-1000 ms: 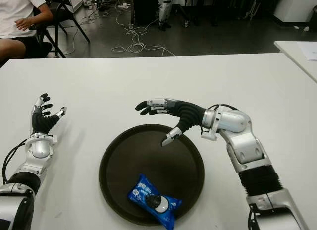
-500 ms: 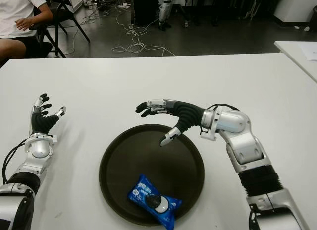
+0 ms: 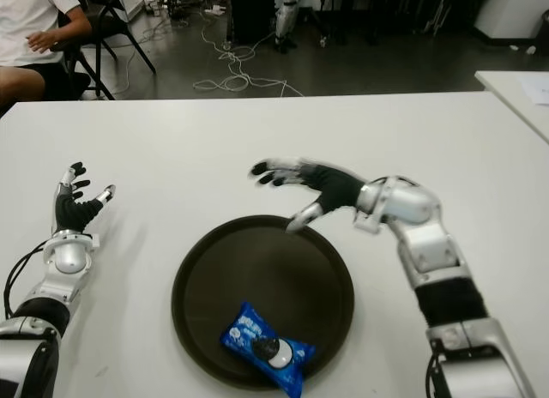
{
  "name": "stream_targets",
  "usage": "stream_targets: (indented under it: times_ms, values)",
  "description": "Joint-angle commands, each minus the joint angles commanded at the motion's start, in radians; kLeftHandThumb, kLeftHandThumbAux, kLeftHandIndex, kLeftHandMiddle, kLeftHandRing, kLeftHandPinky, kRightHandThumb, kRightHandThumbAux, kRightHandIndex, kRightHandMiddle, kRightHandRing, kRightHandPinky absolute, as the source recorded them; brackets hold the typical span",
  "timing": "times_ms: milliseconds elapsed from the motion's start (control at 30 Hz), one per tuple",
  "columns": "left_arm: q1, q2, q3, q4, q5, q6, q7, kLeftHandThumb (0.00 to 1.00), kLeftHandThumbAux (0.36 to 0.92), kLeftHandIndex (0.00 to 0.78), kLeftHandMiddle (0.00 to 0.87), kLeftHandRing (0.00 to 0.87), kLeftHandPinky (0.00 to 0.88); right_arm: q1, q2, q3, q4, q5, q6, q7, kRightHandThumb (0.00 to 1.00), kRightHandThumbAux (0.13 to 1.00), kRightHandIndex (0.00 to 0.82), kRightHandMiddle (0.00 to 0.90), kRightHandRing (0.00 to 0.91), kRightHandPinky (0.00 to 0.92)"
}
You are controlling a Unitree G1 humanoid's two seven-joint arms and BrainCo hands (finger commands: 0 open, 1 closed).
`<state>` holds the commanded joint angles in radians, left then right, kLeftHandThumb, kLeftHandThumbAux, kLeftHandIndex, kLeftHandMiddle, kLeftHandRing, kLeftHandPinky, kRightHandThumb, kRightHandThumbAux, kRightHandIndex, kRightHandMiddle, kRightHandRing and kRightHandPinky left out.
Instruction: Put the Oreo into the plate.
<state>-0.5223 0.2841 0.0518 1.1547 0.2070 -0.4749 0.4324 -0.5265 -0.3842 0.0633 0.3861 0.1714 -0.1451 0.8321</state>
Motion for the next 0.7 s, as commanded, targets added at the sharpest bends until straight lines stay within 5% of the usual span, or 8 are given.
stream_targets:
  times_ms: [200,333,567,700]
  values:
    - [0.001,-0.002,0.003,0.0,-0.004,-0.006,-0.005,0.243,0.714,0.09,0.161,0.174,0.189,-0.052,0.034,-0.03,0.212,-0.09,-0.071,-0.199,0.0,0.82,0.149,0.15,0.119,0.091]
    - [0.002,-0.004,0.007,0.0,-0.01,-0.011,-0.013,0.244,0.712,0.089,0.154,0.171,0.193,-0.202,0.059,-0.04,0.569,-0.176,-0.098,-0.46,0.0,0.845,0.13,0.123,0.098,0.076]
    - [0.005,-0.003,0.007,0.001,-0.006,-0.013,-0.009,0.242,0.709,0.087,0.158,0.186,0.232,-0.242,0.056,-0.06,0.759,-0.203,-0.1,-0.671,0.0,0.847,0.131,0.115,0.095,0.073]
    - [0.007,-0.001,0.006,0.003,-0.004,-0.015,-0.007,0.24,0.709,0.086,0.153,0.173,0.196,-0.228,0.096,-0.086,0.809,-0.2,-0.085,-0.852,0.0,0.837,0.127,0.108,0.093,0.08]
